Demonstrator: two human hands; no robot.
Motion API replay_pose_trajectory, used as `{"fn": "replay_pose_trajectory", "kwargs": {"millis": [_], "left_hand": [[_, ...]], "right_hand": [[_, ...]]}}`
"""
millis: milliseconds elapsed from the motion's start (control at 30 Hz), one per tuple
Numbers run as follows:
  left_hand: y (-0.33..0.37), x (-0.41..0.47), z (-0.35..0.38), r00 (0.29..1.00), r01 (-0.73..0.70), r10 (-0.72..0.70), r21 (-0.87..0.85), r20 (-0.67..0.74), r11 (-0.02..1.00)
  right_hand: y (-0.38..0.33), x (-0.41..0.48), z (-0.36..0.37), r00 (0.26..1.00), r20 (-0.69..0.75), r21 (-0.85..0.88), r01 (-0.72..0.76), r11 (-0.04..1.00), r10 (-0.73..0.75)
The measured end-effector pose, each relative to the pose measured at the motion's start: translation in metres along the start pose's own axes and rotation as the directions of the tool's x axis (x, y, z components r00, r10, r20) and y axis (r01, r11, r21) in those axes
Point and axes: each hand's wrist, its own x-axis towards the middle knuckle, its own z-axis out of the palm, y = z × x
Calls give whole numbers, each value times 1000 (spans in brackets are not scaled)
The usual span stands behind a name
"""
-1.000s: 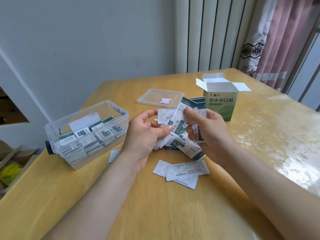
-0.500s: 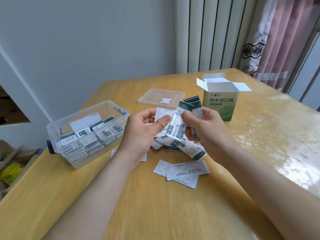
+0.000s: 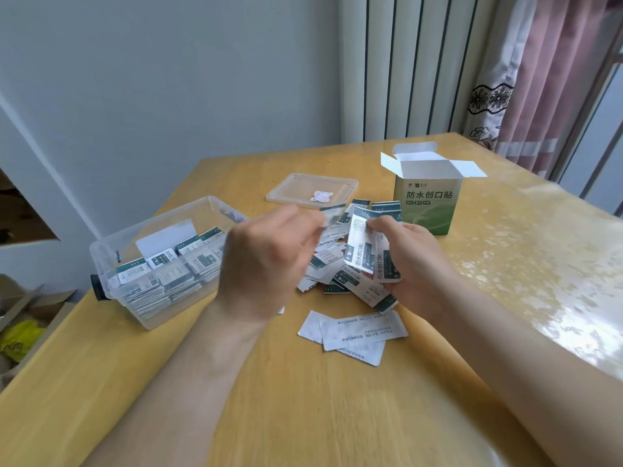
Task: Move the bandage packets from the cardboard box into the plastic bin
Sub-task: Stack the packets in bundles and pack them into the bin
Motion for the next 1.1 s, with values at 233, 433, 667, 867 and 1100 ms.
{"fn": "replay_pose_trajectory", "kwargs": {"millis": [233,433,667,867,1100], "left_hand": [[16,-3,10,951,-80,125,-168,281,983],[12,2,4,925,138,-39,-241,378,961],[8,7,3,798,583,-555,-531,235,615],[25,4,8,996,-37,43,76,-83,996],[40,1,6,908,408,-299,-463,293,787]], "right_hand": [[1,-3,2,972,234,136,-59,989,26],[-1,8,-4,995,101,216,-40,976,18],[1,11,-5,972,215,332,-165,929,96],[8,8,9,921,386,324,-185,928,49],[-4,4,-2,994,108,238,-31,971,5]]}}
